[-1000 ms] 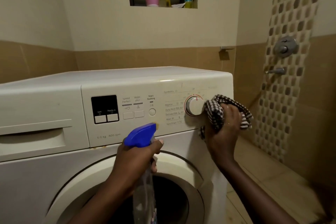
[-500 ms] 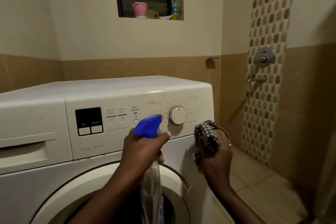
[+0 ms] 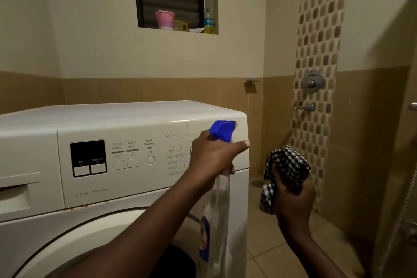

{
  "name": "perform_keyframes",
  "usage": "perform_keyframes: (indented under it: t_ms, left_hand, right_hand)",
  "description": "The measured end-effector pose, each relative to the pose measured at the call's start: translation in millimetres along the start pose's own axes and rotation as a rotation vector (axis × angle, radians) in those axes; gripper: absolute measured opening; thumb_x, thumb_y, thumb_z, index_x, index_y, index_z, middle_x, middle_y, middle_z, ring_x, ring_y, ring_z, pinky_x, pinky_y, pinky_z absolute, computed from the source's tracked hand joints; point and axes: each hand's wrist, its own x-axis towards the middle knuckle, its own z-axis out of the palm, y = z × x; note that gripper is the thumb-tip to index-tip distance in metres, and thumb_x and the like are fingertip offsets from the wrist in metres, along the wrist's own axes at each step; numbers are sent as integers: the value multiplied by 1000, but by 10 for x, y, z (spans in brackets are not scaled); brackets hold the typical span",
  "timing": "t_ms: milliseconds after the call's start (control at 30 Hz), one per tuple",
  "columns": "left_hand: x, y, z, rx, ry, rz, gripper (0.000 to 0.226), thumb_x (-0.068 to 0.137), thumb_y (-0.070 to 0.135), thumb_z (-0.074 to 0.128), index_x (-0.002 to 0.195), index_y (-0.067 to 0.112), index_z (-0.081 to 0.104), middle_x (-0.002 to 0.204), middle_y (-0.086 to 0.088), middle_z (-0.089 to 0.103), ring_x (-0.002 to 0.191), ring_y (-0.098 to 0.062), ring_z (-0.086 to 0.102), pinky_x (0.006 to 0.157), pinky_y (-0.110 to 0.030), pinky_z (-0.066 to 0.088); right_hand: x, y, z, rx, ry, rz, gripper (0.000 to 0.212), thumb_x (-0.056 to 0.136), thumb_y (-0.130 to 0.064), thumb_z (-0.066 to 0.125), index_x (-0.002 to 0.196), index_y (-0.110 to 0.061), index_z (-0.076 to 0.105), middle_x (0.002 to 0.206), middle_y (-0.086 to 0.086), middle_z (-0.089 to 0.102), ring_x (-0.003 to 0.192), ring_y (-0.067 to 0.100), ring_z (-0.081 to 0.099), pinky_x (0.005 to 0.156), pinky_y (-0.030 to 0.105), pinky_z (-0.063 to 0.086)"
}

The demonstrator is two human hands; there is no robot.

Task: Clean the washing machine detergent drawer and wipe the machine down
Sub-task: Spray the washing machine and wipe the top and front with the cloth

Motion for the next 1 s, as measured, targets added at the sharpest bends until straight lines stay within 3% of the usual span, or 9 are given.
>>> perform_keyframes:
  t_ms: [167,300,367,500,633,767,867,933,1000]
  left_hand:
    - [-69,-190,-4,54,23,-80,49,78,31,79,111,4,54,83,-14,64,48,-16,60,57,-32,56]
    - [-171,-356,-123,91,50,-93,47,78,33,79,110,8,55,87,-16,67,45,-16,60,56,-30,56]
    - [-236,-406,-184,122,58,-119,44,80,32,77,108,6,56,80,-15,66,41,-13,58,52,-26,53]
    - [-390,-457,-268,164,71,-107,37,80,31,77,94,2,59,67,-12,62,40,-13,56,53,-26,49]
    - [-518,-468,-358,158,76,-92,33,79,32,78,82,3,60,59,-7,61,40,-15,56,53,-22,46]
    - [-542,-508,-524,73,81,-159,37,77,35,79,89,4,62,63,-13,66,43,-19,57,58,-27,49]
    - [-563,-542,-617,49,98,-174,36,77,31,79,86,0,63,59,-9,63,42,-19,55,53,-25,46]
    - [-569,-572,-650,41,109,-176,35,77,29,79,86,-2,63,59,-12,62,43,-20,55,51,-25,48]
    - [-566,-610,-670,47,122,-186,32,77,27,79,84,0,64,57,-14,62,43,-20,55,49,-22,48]
  right_hand:
    - [118,-3,-57,3,25,59,31,85,-13,71,101,-35,57,96,-11,63,96,15,62,92,50,53]
    - [195,3,-6,54,39,82,26,81,-25,75,104,-26,63,100,-1,67,97,19,65,89,51,54]
    - [230,-14,42,90,36,116,42,73,-43,72,108,-22,66,105,0,69,100,19,66,90,52,54]
    - [302,-14,223,143,35,147,9,90,-23,65,93,-30,62,95,-10,65,93,12,63,94,47,52]
    - [263,120,545,22,-45,22,57,84,-48,58,128,-11,58,121,8,65,114,23,60,95,54,50]
    - [150,198,858,-179,-214,-271,56,95,-49,43,144,-22,38,150,7,42,140,22,37,113,52,33]
    - [-265,340,906,-358,-278,-402,74,97,-61,26,152,-12,26,161,6,20,150,19,13,121,45,17]
    - [-582,519,883,-443,-338,-446,76,96,-58,31,154,-10,20,162,2,16,150,20,13,120,47,19]
    - [-737,632,870,-492,-380,-456,80,92,-58,38,155,-16,13,163,-4,13,149,19,17,121,35,14]
